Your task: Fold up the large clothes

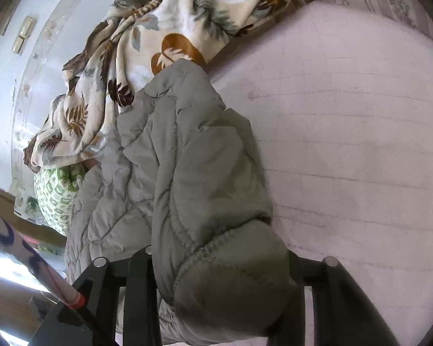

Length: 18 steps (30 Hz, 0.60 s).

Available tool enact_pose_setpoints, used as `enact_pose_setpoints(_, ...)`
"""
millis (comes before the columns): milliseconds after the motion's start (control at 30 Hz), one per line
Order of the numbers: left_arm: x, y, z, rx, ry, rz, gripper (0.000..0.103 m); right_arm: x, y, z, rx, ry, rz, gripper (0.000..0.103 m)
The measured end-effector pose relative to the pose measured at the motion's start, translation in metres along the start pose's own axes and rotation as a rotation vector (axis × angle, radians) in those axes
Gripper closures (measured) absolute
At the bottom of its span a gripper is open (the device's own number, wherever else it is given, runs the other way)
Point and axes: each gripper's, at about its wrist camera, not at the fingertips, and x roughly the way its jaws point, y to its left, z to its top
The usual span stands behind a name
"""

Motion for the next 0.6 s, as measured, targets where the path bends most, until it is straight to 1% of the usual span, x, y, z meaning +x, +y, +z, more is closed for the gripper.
enact_pose_setpoints(33,-0.003,-0.005,-0.005,0.019,0.006,0.012,0.054,-0.005,-0.003,-0.002,0.008,-0.002,0.001,0.063)
enact_pose_setpoints(200,-0.011,-0.004,-0.029,0.059,0.034,0.033,0.054,-0.019,-0.024,-0.013,0.038,0.001,0.011,0.063)
enact_pose_setpoints(333,-0.018,0.003,-0.045,0.066,0.054,0.039,0.053,-0.029,-0.035,-0.022,0.036,-0.001,0.026,0.063)
enact_pose_setpoints(400,-0.018,0.006,-0.047,0.064,0.059,0.051,0.05,-0.031,-0.039,-0.025,0.038,-0.003,0.036,0.062)
enact_pose_setpoints(433,-0.019,0.006,-0.046,0.071,0.06,0.065,0.049,-0.032,-0.041,-0.027,0.03,-0.009,0.037,0.056)
enact_pose_setpoints(467,-0.022,0.006,-0.044,0.078,0.06,0.072,0.048,-0.033,-0.04,-0.03,0.007,-0.026,0.02,0.051)
enact_pose_setpoints(500,-0.028,0.006,-0.04,0.086,0.056,0.077,0.048,-0.036,-0.039,-0.032,-0.013,-0.045,-0.007,0.041)
enact_pose_setpoints(533,-0.035,0.005,-0.038,0.092,0.042,0.082,0.048,-0.039,-0.039,-0.035,-0.036,-0.074,-0.051,0.031)
enact_pose_setpoints(600,-0.056,0.004,-0.029,0.104,-0.021,0.071,0.046,-0.045,-0.039,-0.04,-0.049,-0.106,-0.088,0.024)
